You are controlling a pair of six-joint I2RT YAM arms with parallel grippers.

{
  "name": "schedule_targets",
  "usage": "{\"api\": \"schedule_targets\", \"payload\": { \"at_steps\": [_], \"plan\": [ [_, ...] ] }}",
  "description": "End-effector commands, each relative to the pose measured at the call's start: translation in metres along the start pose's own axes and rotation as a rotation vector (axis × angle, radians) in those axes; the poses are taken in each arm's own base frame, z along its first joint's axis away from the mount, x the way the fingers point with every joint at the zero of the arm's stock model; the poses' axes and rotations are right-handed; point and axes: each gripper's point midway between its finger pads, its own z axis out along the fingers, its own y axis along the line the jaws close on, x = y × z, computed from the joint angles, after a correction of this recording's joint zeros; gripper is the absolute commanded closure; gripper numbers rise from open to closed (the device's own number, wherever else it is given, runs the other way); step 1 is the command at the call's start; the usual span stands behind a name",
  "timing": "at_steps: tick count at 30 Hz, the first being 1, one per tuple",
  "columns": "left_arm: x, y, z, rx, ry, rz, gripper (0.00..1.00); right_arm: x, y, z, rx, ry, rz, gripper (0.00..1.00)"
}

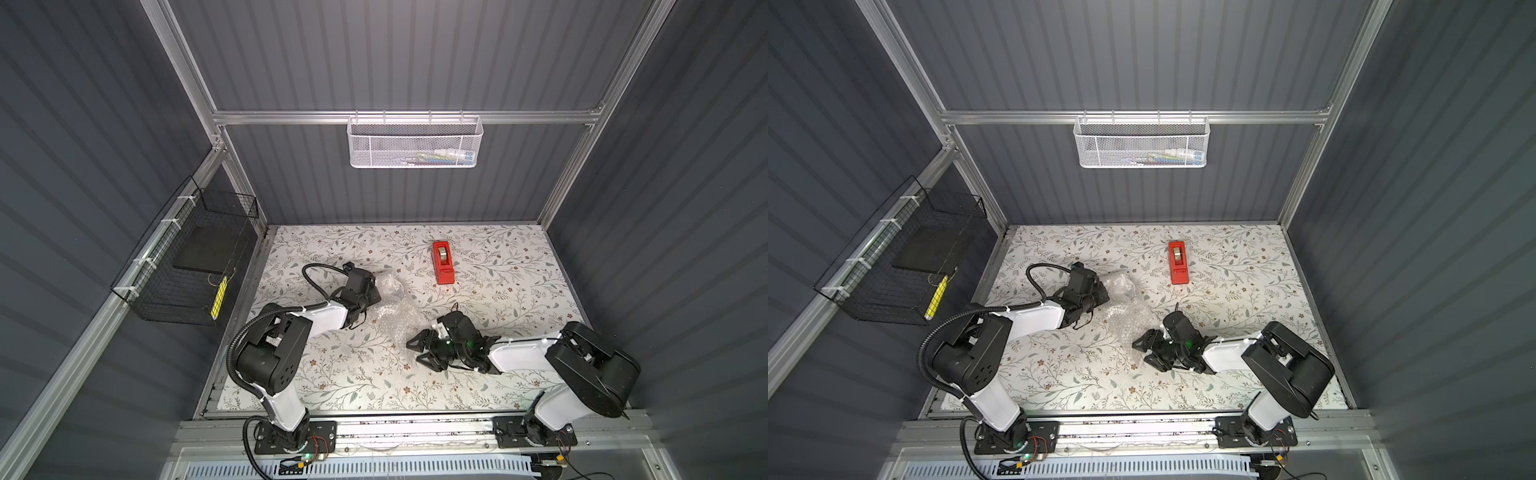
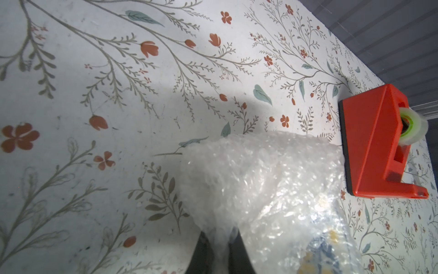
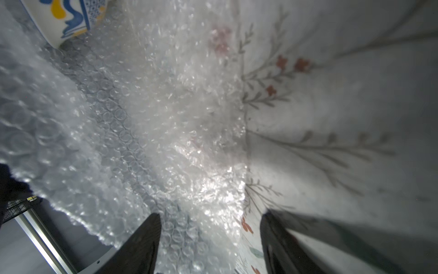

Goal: Wrap bowls in bubble wrap
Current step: Wrap the bubble wrap at the center of the board.

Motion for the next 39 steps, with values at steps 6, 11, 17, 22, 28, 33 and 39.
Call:
{"api": "schedule_targets", "payload": {
  "at_steps": [6, 11, 17, 22, 28, 33, 39],
  "plan": [
    [0.003, 0.006, -0.001, -0.004, -0.003, -0.075, 1.00, 0.001, 0.011, 0.007, -0.077, -0.014, 0.051, 0.32],
    [0.003, 0.002, -0.001, 0.013, 0.003, -0.075, 1.00, -0.003, 0.011, 0.006, -0.113, -0.043, 0.060, 0.35],
    [0.007, 0.007, -0.004, 0.005, 0.007, -0.064, 1.00, -0.009, 0.013, 0.012, -0.148, -0.053, 0.048, 0.55],
    [0.010, 0.014, -0.008, -0.016, 0.006, -0.051, 1.00, -0.013, 0.020, 0.013, -0.186, -0.057, 0.043, 0.82],
    [0.015, 0.025, -0.014, -0.052, 0.014, -0.014, 1.00, -0.017, 0.028, 0.005, -0.171, -0.069, 0.004, 1.00],
    [0.025, 0.035, -0.018, -0.070, 0.028, 0.021, 1.00, -0.024, 0.046, -0.013, -0.159, -0.104, -0.049, 1.00],
    [0.036, 0.041, -0.023, -0.054, 0.043, 0.038, 1.00, -0.034, 0.078, -0.027, -0.175, -0.121, -0.137, 1.00]
  ]
}}
